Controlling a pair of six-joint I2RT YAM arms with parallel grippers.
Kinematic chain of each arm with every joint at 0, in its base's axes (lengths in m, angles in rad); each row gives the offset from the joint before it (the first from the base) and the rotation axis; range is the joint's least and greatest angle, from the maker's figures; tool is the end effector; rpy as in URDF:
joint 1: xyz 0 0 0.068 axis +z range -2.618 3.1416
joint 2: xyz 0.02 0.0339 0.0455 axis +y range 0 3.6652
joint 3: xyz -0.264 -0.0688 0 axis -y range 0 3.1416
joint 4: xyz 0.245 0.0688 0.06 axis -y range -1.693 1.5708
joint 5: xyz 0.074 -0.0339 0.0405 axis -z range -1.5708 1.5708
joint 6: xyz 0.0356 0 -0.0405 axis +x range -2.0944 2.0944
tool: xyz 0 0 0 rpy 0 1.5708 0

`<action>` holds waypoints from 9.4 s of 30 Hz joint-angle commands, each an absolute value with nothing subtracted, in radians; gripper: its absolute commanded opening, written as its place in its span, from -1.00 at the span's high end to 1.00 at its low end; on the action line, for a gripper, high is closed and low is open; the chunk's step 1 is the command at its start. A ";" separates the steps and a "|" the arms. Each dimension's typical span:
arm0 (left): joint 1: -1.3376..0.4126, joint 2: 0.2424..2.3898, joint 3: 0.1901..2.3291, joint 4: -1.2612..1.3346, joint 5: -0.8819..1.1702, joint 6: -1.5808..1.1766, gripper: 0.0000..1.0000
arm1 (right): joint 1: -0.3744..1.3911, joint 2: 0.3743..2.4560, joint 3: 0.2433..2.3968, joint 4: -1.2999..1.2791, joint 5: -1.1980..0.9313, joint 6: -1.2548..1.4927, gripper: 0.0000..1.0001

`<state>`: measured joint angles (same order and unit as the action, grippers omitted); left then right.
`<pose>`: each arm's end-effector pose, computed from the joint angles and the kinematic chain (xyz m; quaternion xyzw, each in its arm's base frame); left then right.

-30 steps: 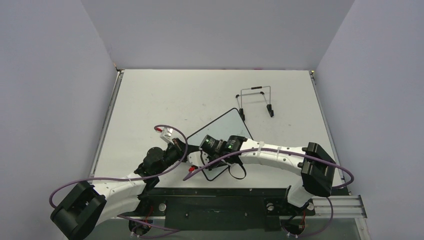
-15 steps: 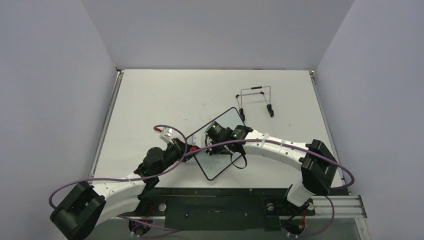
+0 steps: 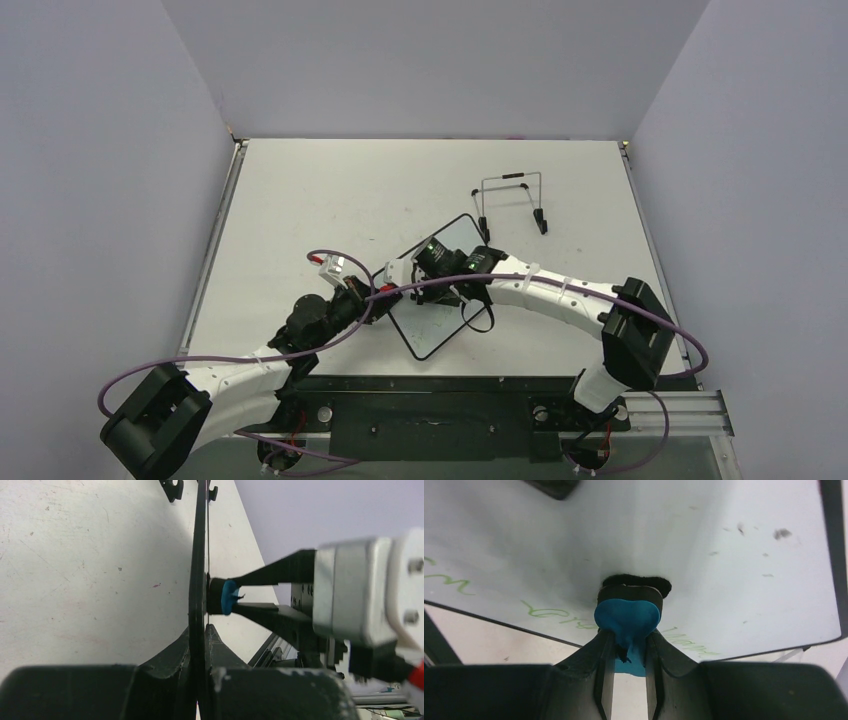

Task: Erase the whiteboard
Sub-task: Erase the whiteboard at the center of the board.

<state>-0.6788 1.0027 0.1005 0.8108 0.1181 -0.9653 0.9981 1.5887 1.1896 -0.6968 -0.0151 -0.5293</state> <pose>0.1420 -0.1199 0.1710 -0.0659 0.7355 -0.5226 0.4261 0.1751 0.2725 0.2401 -0.6735 0.7008 0.0618 0.2271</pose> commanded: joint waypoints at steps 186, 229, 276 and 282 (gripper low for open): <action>-0.689 0.966 0.101 1.073 0.168 -1.062 1.00 | 1.183 1.514 1.119 -0.639 -0.001 -0.622 1.00; -0.687 0.944 0.087 1.084 0.180 -1.061 1.00 | 0.801 1.353 1.001 -0.561 -0.052 -0.540 1.00; -0.688 0.948 0.084 1.098 0.181 -1.070 1.00 | 0.731 1.300 0.967 -0.523 -0.050 -0.529 1.00; -0.688 0.948 0.083 1.107 0.183 -1.074 1.00 | 0.815 1.321 0.963 -0.657 -0.244 -0.671 1.00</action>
